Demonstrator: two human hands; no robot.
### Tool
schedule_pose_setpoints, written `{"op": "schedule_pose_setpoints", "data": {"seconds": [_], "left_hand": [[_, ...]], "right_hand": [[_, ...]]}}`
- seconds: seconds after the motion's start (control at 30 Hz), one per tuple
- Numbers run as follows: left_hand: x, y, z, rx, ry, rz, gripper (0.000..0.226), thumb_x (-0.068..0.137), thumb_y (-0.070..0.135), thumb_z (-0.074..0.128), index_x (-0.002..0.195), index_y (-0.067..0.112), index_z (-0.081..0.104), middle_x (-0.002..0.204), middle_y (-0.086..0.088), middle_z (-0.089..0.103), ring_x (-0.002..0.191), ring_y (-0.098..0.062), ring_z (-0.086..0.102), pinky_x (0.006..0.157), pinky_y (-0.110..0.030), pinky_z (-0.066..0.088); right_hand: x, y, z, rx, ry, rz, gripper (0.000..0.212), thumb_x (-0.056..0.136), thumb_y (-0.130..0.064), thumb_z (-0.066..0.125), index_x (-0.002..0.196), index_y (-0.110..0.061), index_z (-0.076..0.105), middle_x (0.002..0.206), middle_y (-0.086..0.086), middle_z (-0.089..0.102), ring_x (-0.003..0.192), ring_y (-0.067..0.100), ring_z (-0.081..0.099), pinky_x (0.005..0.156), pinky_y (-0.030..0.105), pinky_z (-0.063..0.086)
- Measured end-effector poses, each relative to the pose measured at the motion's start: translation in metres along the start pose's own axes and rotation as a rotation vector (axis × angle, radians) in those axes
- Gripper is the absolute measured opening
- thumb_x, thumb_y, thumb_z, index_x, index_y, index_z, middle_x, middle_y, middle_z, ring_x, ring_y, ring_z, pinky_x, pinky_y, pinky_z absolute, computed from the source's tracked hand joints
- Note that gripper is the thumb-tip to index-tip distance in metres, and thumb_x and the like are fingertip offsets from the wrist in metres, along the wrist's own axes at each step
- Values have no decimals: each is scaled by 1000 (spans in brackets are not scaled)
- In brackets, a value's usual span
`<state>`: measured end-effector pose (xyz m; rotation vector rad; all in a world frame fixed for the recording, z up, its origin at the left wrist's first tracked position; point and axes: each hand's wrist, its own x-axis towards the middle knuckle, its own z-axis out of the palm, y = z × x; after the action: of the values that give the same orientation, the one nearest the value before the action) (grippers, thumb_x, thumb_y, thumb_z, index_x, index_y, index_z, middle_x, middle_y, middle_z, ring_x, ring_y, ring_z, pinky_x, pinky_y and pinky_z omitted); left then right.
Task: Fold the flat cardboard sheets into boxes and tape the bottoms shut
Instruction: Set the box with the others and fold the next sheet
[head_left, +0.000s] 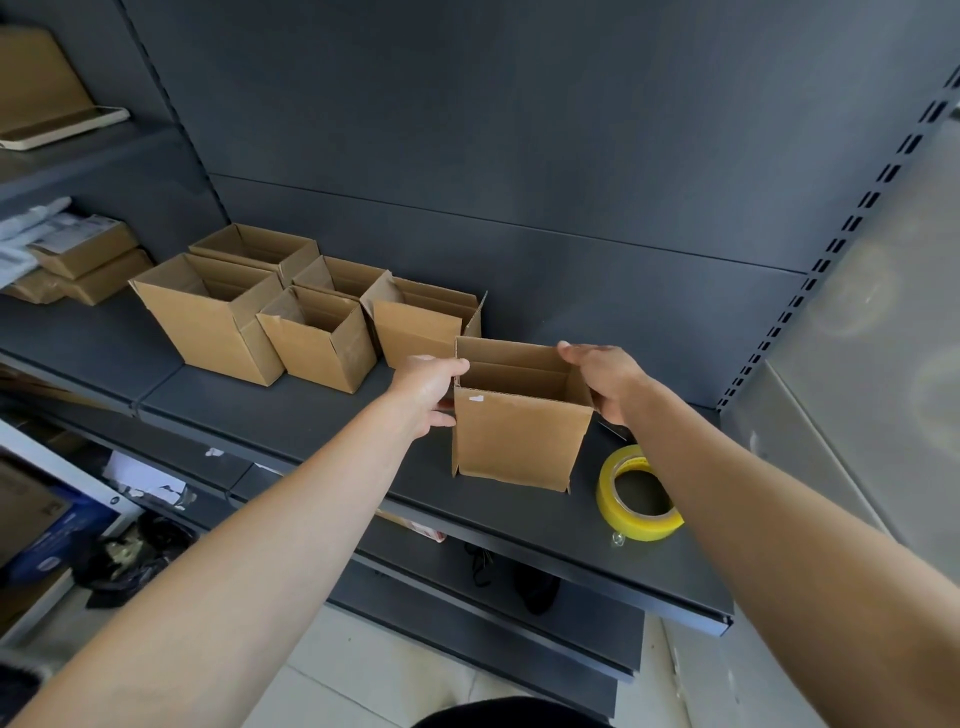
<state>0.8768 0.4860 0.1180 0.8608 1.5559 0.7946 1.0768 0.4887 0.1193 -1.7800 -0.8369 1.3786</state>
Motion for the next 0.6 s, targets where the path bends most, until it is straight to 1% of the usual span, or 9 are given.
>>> {"op": "schedule_pose_setpoints", "data": {"seconds": [0.1, 0.2, 0.23, 0.3, 0.37, 0.47, 0.53, 0.6], "left_hand": [[0, -1, 1, 44, 3, 19, 27, 88, 20, 65, 112, 18, 53, 127, -8, 55, 115, -32, 55, 87, -48, 52], [-1, -2, -1, 47, -15, 10, 31, 86, 22, 68, 113, 17, 55, 128, -8, 56, 113, -31, 58, 85, -45, 54], [-1, -2, -2, 38, -23, 1, 32, 86, 23, 68, 114, 16, 55, 128, -8, 56, 113, -32, 58, 85, -45, 54], [-1, -3, -2, 19, -22, -9, 35, 86, 27, 68, 116, 17, 55, 129, -8, 56, 112, -31, 59, 87, -46, 54], [0, -3, 1, 23, -11, -5, 38, 85, 29, 68, 119, 18, 54, 128, -6, 56, 114, -30, 57, 90, -47, 53], [1, -6, 2, 51, -10, -2, 50, 84, 28, 70, 128, 16, 49, 127, -6, 55, 116, -30, 53, 95, -49, 49], [2, -7, 2, 42, -33, -10, 57, 83, 27, 71, 133, 15, 45, 127, -7, 54, 117, -30, 52, 97, -51, 47], [2, -7, 2, 35, -56, -15, 58, 82, 27, 72, 133, 16, 44, 127, -7, 53, 116, -29, 52, 98, -52, 46]], "right_hand": [[0, 1, 4, -8, 40, 21, 46, 94, -35, 56, 134, -16, 48, 130, 4, 52, 117, 28, 50, 101, 40, 43], [0, 1, 4, -29, 56, 28, 46, 93, -37, 57, 132, -15, 47, 122, 3, 52, 105, 26, 50, 89, 36, 44], [0, 1, 3, -30, 56, 31, 45, 93, -36, 58, 131, -15, 47, 123, 4, 52, 104, 25, 50, 88, 36, 45], [1, 1, 2, -23, 59, 38, 47, 93, -36, 58, 132, -14, 45, 128, 6, 52, 110, 27, 52, 95, 39, 45], [1, 3, 4, -8, 70, 45, 49, 93, -37, 57, 135, -14, 43, 128, 5, 52, 113, 28, 51, 100, 40, 44], [-1, 6, 6, 36, 69, 63, 47, 94, -39, 56, 132, -14, 45, 114, 3, 51, 100, 24, 51, 94, 37, 45], [-1, 7, 6, 53, 66, 75, 46, 93, -40, 56, 130, -14, 45, 111, 3, 52, 98, 24, 52, 96, 39, 46], [0, 8, 6, 60, 76, 76, 47, 93, -41, 56, 131, -14, 44, 109, 2, 49, 97, 23, 51, 98, 39, 45]]}}
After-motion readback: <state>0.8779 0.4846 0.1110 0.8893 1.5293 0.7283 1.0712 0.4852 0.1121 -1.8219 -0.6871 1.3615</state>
